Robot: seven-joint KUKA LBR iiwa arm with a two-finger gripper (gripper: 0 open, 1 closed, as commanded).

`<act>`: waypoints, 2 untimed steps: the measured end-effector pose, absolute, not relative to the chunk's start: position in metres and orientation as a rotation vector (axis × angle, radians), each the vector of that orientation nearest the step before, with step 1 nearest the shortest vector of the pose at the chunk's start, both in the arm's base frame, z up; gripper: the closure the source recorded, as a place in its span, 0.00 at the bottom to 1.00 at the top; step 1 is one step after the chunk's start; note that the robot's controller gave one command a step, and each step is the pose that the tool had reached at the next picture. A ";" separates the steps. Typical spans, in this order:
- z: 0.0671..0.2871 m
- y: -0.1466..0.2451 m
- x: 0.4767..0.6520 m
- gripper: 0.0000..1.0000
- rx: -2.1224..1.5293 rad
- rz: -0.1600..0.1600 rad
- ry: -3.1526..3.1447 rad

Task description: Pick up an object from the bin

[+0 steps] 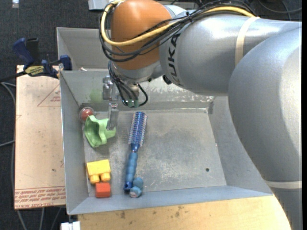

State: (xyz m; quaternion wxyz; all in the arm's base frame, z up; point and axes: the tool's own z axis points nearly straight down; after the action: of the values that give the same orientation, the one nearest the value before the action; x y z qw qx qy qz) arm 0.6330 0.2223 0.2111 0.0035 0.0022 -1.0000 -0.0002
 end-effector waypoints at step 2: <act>0.101 0.250 0.605 0.00 -0.348 -0.005 -3.125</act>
Offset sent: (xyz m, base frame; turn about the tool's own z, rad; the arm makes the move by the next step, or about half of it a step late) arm -0.0182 0.0138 -0.1411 0.0815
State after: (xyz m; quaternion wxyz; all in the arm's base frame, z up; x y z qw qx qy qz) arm 0.6046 0.2502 0.1009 -0.0014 -0.1105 -0.9939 -0.0017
